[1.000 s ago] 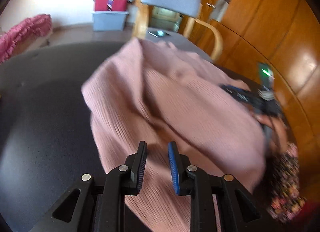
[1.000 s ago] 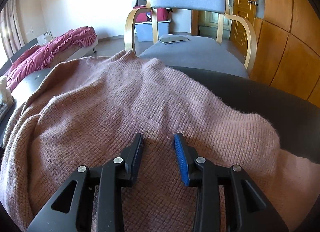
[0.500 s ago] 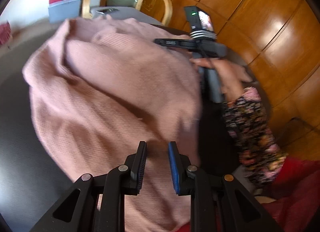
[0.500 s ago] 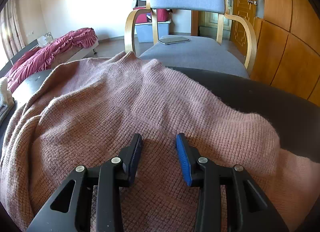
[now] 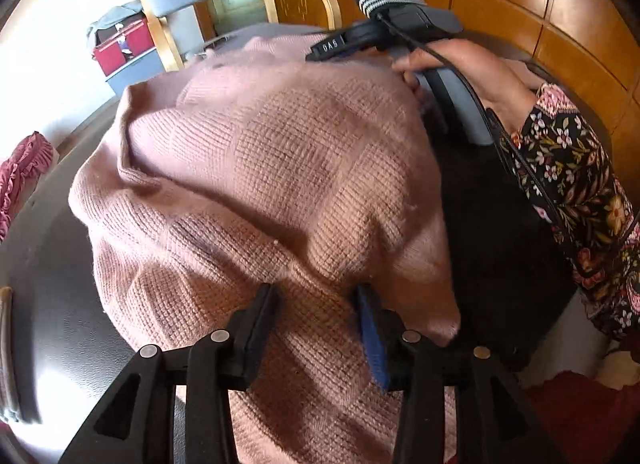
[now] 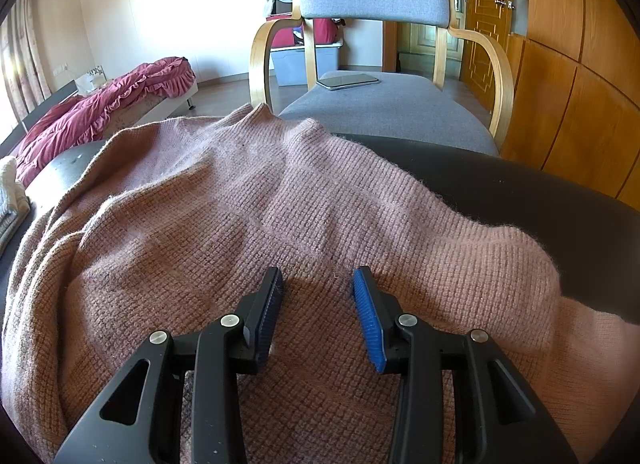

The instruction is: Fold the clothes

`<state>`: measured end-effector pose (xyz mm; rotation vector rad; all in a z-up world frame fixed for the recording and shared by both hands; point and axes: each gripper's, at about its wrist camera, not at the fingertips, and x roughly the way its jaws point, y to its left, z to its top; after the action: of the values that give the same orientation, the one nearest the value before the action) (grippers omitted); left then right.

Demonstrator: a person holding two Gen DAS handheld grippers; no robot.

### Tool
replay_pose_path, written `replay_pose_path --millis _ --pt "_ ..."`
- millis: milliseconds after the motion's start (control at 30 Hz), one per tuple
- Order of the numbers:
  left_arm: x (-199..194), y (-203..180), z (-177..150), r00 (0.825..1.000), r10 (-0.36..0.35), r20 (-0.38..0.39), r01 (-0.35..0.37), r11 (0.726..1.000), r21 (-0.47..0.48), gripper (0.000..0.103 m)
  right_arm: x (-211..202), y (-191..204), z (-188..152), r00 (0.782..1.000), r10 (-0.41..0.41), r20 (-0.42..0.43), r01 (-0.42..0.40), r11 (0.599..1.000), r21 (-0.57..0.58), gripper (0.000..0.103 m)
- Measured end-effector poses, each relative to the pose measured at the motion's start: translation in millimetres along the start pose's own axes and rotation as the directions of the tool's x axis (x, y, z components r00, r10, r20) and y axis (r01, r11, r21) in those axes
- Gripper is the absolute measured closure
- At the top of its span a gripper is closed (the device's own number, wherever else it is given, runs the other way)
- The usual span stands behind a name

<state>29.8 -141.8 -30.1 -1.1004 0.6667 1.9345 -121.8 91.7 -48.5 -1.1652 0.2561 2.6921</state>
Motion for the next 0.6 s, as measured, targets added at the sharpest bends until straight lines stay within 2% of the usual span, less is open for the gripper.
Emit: replay_pose_path --millis 33,100,133,200,433,600 --pt "-1 2 -1 1.0 -0.01 0.011 0.01 1.0 -0.01 0.07 0 0 0 1.0 0.001 0.0 -0.001 1.0 0.0 0.062" --pt "-5 9 -2 0.999 -0.039 0.033 0.04 0.998 -0.045 0.088 0 0 0 1.0 0.002 0.0 -0.002 1.0 0.001 0.062" --pt "-7 13 -2 0.997 -0.057 0.044 0.06 0.996 -0.073 0.089 0 -1 0 1.0 0.002 0.0 -0.002 1.0 0.002 0.062" --pt "-15 25 -3 0.992 -0.098 0.077 0.107 0.986 -0.127 0.091 0 -1 1 1.0 0.004 0.0 -0.004 1.0 0.003 0.062" --pt "-51 73 -3 0.978 -0.125 0.165 0.16 0.963 -0.217 0.093 0 -1 0 1.0 0.006 0.001 -0.006 1.0 0.004 0.062" --pt "-65 118 -3 0.969 -0.136 0.209 0.199 0.926 -0.321 0.094 0 0 0 1.0 0.002 -0.001 -0.002 1.0 0.005 0.062"
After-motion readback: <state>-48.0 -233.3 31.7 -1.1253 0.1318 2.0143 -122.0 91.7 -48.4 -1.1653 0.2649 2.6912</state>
